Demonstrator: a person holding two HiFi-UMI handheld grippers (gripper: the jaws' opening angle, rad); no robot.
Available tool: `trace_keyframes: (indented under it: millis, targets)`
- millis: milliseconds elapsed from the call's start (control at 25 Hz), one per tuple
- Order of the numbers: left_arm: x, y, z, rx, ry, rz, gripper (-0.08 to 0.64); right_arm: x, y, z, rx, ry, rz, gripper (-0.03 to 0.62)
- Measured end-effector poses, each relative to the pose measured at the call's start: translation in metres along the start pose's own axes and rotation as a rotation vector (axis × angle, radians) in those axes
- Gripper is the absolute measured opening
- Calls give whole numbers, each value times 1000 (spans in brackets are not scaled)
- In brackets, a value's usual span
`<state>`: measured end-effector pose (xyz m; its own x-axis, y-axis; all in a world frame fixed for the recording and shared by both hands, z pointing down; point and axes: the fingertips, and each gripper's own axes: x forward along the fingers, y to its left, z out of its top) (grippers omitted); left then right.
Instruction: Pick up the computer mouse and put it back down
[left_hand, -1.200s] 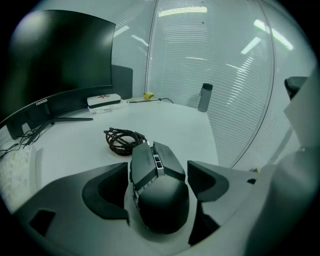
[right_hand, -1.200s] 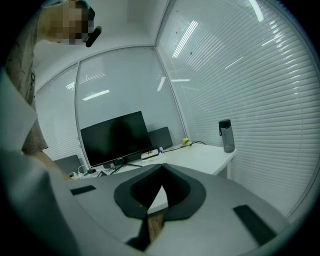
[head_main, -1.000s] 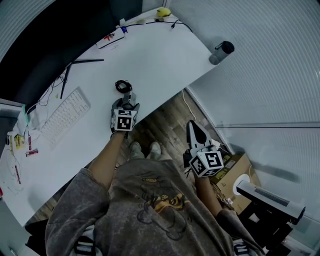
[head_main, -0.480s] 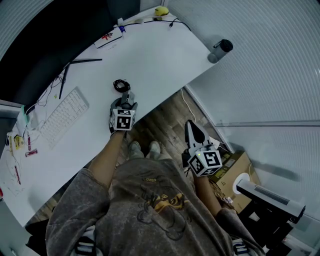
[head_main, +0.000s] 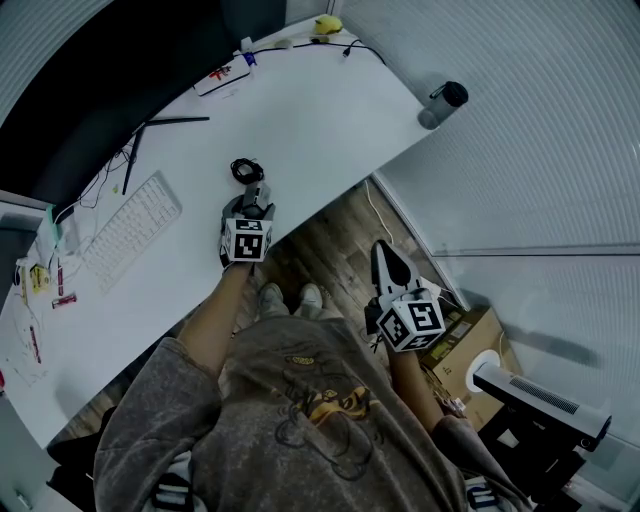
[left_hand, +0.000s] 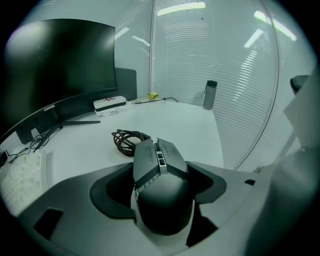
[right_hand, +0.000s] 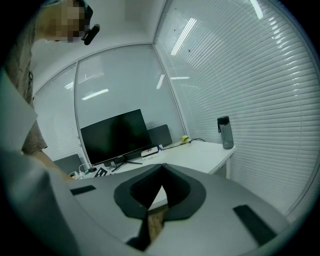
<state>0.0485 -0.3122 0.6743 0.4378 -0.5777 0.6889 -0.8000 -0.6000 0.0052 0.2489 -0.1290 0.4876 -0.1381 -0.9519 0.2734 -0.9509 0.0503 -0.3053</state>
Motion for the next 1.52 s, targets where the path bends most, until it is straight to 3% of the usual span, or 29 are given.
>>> trace_keyframes:
  millis: [520, 960, 1520]
  targets:
    - [-49, 13, 62, 34, -165, -6, 319, 18, 20, -1, -6, -6, 62, 8]
    - [-144, 21, 114, -10, -336, -26, 319, 44, 43, 3, -23, -12, 141, 8]
    - [-252, 39, 101, -102, -474, 48, 319, 73, 103, 7, -80, 3, 308, 8]
